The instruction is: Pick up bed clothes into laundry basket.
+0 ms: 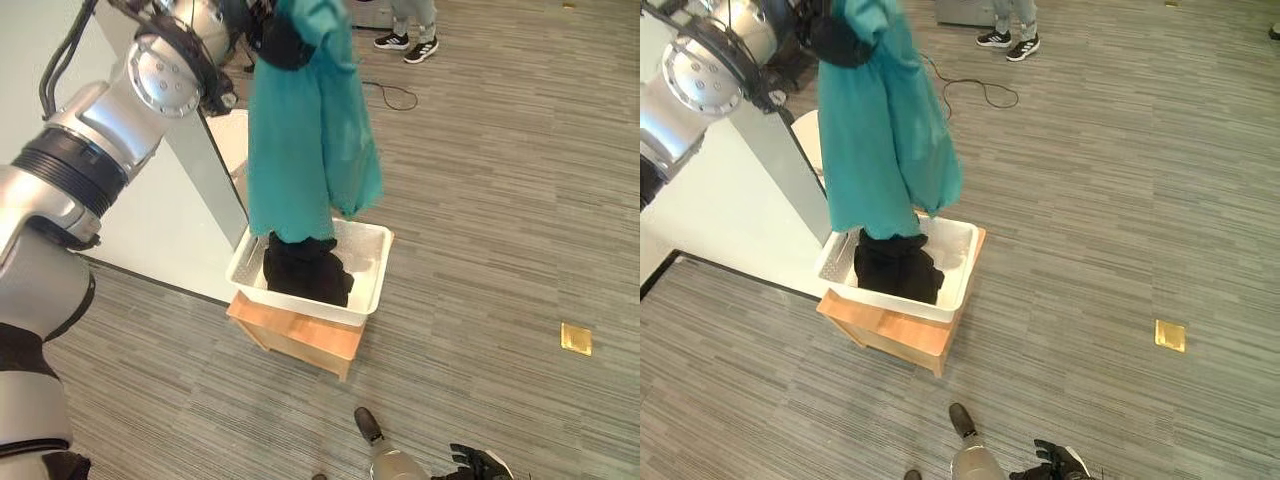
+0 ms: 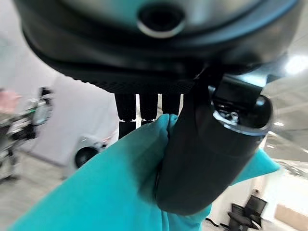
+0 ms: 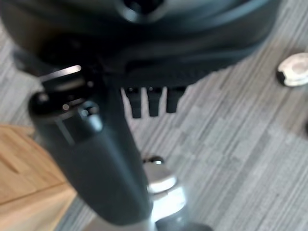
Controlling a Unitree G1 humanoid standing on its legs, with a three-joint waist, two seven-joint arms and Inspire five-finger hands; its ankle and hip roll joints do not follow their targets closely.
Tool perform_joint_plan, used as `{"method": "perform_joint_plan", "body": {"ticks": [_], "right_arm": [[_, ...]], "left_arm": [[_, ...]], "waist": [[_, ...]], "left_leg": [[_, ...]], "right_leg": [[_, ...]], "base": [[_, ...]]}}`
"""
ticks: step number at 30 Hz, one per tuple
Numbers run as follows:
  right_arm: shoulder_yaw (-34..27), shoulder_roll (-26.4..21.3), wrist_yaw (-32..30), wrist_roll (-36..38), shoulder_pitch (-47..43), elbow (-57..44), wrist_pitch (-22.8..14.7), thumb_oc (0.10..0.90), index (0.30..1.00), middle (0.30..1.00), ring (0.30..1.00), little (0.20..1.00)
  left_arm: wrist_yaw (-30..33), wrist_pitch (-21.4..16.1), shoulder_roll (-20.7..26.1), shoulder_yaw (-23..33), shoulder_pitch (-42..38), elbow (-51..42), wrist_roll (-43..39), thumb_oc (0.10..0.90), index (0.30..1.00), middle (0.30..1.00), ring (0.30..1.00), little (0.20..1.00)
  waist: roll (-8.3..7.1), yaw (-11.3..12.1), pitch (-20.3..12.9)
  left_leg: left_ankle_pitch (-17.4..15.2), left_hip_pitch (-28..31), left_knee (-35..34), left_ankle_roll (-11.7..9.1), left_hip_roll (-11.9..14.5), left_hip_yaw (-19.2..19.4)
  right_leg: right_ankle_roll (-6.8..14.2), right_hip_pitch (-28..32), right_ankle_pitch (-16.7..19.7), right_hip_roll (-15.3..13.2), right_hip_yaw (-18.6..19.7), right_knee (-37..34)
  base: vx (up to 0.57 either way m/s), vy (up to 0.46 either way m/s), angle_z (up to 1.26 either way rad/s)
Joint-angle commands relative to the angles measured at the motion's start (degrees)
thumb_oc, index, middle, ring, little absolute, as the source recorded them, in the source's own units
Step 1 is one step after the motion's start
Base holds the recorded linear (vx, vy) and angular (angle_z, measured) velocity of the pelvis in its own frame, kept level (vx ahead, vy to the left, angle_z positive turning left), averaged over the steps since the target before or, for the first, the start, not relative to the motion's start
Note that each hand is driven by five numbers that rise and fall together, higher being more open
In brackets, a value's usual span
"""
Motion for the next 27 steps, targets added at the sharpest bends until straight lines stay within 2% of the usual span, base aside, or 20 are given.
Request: {"method": "perform_joint_plan", "body": {"ticks": [1,9,17,22,27], "right_arm": [[-0.9,-3.3,-1.4,0.7,5.3,-1.7,-0.6,0.800,0.900,0.900,0.900,0.900],[-0.4,-2.9,-1.4,0.1,6.1,-1.1,-0.5,0.800,0.900,0.900,0.900,0.900],[0.9,-2.7,-1.3,-1.1,6.2,-6.8,-1.2,0.800,0.900,0.900,0.900,0.900],[2.4,-2.6,-1.8,-1.8,5.0,-7.3,-1.5,0.800,0.900,0.900,0.900,0.900],[3.5,-2.9,-1.5,-2.1,4.5,-8.4,-1.6,0.800,0.900,0.900,0.900,0.900]], "left_arm": [[4.7,-1.7,1.3,9.6,-5.0,5.4,0.0,0.400,0.300,0.300,0.300,0.300],[4.0,-0.9,-1.4,10.9,0.2,4.2,3.9,0.400,0.300,0.300,0.300,0.300],[3.0,0.6,-7.3,15.5,10.6,5.9,9.0,0.400,0.300,0.300,0.300,0.300],[1.6,3.1,-13.8,18.0,16.9,13.8,14.5,0.400,0.300,0.300,0.300,0.300],[0.7,4.4,-16.5,20.3,19.6,20.9,15.9,0.400,0.300,0.300,0.300,0.300]], "waist": [[-1.40,0.0,-0.7],[-2.05,-0.4,0.9],[-3.42,-1.5,3.8],[-4.58,-2.6,5.5],[-5.83,-4.0,6.1]], "left_leg": [[5.6,-5.6,-1.7,-3.3,1.3,-0.5],[5.7,-6.4,-1.7,-3.4,1.4,-0.5],[5.9,-8.0,-1.7,-3.4,1.6,0.4],[5.9,-9.1,-1.7,-3.4,1.9,1.3],[5.9,-10.0,-1.7,-3.6,2.2,2.5]], "right_leg": [[4.7,4.8,-7.9,0.6,1.4,0.1],[4.6,4.1,-7.9,0.7,1.2,0.1],[4.3,1.9,-7.2,1.2,2.1,0.3],[4.1,0.4,-6.9,1.4,2.5,0.4],[4.2,-1.1,-6.6,1.9,3.2,0.5]], "base": [[0.00,0.000,0.00],[0.00,-0.001,0.00],[-0.02,-0.007,-0.01],[-0.03,-0.017,-0.14],[-0.01,-0.011,-0.06]]}}
